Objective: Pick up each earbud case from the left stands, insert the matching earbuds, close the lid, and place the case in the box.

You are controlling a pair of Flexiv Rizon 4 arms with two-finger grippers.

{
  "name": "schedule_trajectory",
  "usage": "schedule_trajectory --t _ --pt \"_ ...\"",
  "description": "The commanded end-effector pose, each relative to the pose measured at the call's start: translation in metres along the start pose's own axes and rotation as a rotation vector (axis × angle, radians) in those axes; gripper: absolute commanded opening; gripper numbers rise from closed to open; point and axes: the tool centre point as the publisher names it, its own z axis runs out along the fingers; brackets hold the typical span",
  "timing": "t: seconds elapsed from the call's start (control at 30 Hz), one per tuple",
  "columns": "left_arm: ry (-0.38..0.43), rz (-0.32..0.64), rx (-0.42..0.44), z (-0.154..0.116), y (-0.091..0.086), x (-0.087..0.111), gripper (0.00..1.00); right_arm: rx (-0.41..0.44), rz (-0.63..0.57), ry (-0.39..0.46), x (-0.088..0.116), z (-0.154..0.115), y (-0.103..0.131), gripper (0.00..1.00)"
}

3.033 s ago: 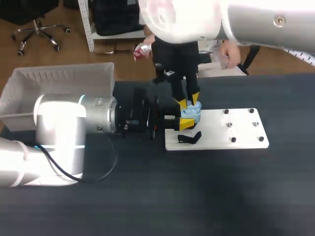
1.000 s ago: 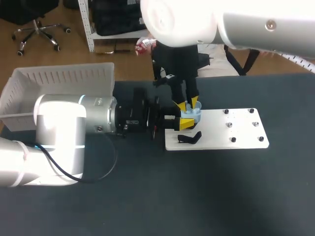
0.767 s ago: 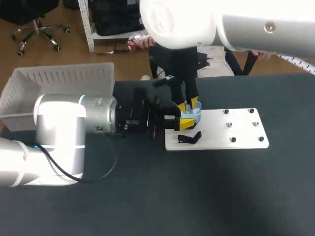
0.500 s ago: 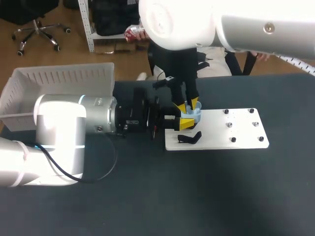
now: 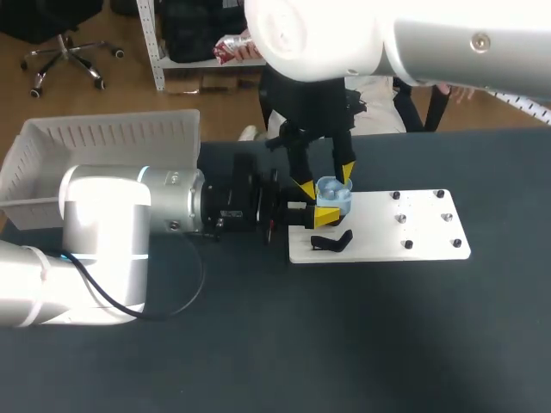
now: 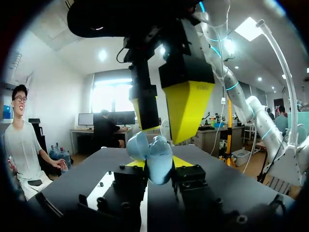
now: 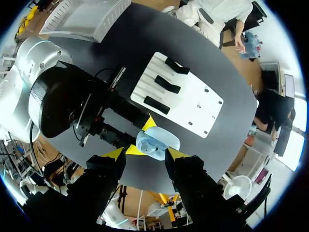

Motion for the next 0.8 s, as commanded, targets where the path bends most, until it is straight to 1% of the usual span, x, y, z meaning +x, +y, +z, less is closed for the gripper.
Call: schedule_trajectory --t 0.03,0.07,0.17,0.2,0.23,0.27,0.3,0.43,0.53,0.6,0.63,0.7,0.8 --pt "-0.001 0.002 -0.005 0.001 -0.001 0.0 0.0 -0.018 0.012 -0.049 0.013 -0.007 -0.004 0.57" --pt "-0.001 0.002 -0.005 0.001 -0.001 0.0 0.0 -0.024 0.021 -0.06 0.014 -0.009 -0.006 0.6" --pt "-0.001 0.002 -0.005 0.001 -0.001 0.0 0.0 -0.046 0.078 -0.097 0.013 -0.016 -0.019 0.78" --pt "-0.001 0.002 -0.005 0.001 -0.001 0.0 0.0 -0.057 0.11 -0.122 0.012 -0.017 -0.023 0.85" --pt "-0.001 0.002 -0.005 0.001 -0.001 0.0 0.0 -0.076 0.14 -0.151 0.012 -0.02 -0.028 0.98" --pt "-0.001 0.002 -0.005 0.001 -0.001 0.0 0.0 -0.087 0.162 -0.17 0.012 -0.022 -0.031 1.0" --pt "-0.001 0.002 -0.005 0.001 -0.001 0.0 0.0 -0.114 0.197 -0.208 0.011 -0.024 -0.036 1.0" --pt "-0.001 0.002 -0.005 0.001 -0.001 0.0 0.0 -0.14 0.289 -0.281 0.007 -0.029 -0.05 1.0" --pt "-0.001 0.002 -0.005 0.001 -0.001 0.0 0.0 -0.142 0.362 -0.331 0.001 -0.03 -0.064 1.0" --pt "-0.001 0.002 -0.005 0.001 -0.001 0.0 0.0 -0.112 0.401 -0.362 -0.002 -0.029 -0.07 1.0" --pt "-0.001 0.002 -0.005 0.001 -0.001 0.0 0.0 -0.118 0.418 -0.395 -0.003 -0.028 -0.074 1.0" --pt "-0.001 0.002 -0.005 0.001 -0.001 0.0 0.0 -0.086 0.436 -0.455 -0.006 -0.026 -0.08 1.0" --pt "-0.001 0.002 -0.005 0.001 -0.001 0.0 0.0 -0.104 0.486 -0.514 -0.012 -0.017 -0.085 1.0"
